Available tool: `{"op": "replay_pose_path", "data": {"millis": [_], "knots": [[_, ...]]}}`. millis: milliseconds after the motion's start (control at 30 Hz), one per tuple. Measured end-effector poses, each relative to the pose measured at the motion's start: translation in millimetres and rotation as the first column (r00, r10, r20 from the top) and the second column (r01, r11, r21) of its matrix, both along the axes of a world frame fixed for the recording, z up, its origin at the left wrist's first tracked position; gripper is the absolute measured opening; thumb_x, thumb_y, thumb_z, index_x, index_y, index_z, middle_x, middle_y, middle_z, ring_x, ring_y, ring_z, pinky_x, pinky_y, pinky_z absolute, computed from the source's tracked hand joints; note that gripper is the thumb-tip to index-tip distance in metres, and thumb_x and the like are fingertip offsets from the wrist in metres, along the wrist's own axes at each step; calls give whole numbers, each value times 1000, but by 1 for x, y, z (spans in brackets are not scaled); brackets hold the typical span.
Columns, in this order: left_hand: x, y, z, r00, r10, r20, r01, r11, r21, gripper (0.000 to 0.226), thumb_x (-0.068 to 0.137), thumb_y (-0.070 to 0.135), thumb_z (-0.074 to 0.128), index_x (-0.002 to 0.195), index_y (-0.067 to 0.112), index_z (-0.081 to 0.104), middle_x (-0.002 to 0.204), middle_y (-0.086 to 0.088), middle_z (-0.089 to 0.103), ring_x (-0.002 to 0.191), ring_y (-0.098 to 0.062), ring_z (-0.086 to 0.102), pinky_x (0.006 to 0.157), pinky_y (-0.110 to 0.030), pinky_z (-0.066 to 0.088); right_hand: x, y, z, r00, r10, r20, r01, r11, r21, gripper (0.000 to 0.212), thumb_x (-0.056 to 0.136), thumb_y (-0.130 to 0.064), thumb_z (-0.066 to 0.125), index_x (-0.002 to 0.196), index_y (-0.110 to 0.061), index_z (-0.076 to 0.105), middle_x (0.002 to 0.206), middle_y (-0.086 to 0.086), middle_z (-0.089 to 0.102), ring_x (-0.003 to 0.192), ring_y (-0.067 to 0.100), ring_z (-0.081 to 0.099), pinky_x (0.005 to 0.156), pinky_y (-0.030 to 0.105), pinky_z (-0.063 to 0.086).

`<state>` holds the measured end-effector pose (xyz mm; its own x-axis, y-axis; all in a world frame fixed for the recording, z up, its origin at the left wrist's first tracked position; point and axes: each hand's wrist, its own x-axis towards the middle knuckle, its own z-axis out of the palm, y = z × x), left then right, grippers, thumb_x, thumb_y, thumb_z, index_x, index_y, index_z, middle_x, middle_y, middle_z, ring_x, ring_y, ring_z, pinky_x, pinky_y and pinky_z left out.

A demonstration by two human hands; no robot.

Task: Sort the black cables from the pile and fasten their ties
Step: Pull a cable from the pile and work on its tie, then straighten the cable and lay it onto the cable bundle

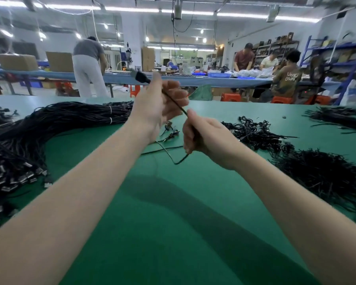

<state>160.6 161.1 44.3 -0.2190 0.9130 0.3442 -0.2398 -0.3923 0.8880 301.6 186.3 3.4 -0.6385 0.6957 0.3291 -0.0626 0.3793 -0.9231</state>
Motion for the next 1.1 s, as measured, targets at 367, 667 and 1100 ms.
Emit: {"op": "replay_pose_path", "data": {"millis": [367, 667, 1100], "knots": [[-22, -10, 1, 506, -703, -500, 317, 690, -650, 62, 97, 51, 29, 82, 14, 77, 66, -5, 69, 45, -11, 56, 40, -15, 36, 34, 35, -18, 820, -286, 495, 220, 957, 188, 49, 88, -57, 54, 58, -19, 60, 46, -10, 42, 42, 10, 31, 44, 21, 27], [-11, 11, 2, 957, -141, -255, 86, 973, -215, 54, 103, 47, 23, 111, 11, 63, 100, -4, 74, 90, -14, 72, 75, -27, 56, 18, 8, 14, 994, -17, 111, 19, 1000, -21, 25, 101, -28, 44, 108, -20, 68, 54, -11, 46, 46, 7, 36, 47, 18, 29], [-33, -9, 8, 585, -534, -610, 132, 806, -578, 58, 99, 53, 26, 109, 13, 67, 94, -3, 75, 76, -10, 71, 58, -19, 51, 22, 8, 14, 903, -410, 127, 365, 889, 276, 33, 95, -43, 51, 74, -24, 66, 55, -8, 43, 48, 7, 36, 46, 21, 30]]}}
